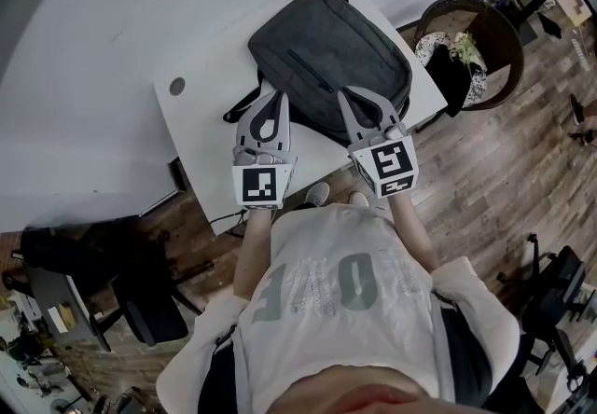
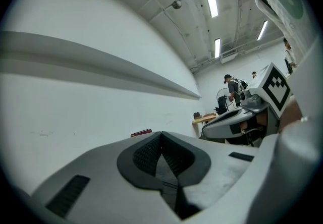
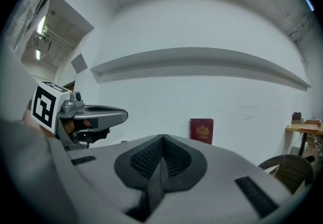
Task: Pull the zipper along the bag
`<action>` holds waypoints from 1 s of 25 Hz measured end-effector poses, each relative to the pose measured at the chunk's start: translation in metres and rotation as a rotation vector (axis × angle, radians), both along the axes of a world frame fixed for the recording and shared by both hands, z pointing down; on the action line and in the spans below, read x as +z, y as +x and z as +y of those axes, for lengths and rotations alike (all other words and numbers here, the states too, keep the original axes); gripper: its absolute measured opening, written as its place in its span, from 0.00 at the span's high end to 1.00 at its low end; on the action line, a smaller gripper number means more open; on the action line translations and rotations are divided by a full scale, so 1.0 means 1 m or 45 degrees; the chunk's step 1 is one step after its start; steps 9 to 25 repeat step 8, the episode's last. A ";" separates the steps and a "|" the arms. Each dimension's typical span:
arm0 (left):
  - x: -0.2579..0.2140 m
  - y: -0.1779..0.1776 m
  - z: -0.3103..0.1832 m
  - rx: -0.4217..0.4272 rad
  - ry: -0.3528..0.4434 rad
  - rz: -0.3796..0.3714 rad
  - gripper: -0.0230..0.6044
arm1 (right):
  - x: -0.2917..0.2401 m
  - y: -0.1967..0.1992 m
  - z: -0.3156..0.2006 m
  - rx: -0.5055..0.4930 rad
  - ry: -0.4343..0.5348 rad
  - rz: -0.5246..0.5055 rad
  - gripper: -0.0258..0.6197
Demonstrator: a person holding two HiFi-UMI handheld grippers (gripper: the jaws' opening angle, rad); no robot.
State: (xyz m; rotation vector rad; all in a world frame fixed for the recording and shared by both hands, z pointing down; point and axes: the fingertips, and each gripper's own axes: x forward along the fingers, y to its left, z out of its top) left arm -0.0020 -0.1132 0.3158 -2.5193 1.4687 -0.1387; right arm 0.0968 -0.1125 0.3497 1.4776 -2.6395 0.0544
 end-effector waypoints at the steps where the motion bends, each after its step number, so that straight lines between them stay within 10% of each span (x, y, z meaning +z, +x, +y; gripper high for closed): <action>1: 0.000 -0.001 -0.001 -0.002 -0.002 -0.004 0.92 | 0.000 0.000 0.000 0.001 0.000 0.000 0.92; 25: -0.001 0.000 0.004 0.022 -0.010 -0.010 0.92 | 0.002 -0.004 0.006 0.011 -0.012 0.010 0.92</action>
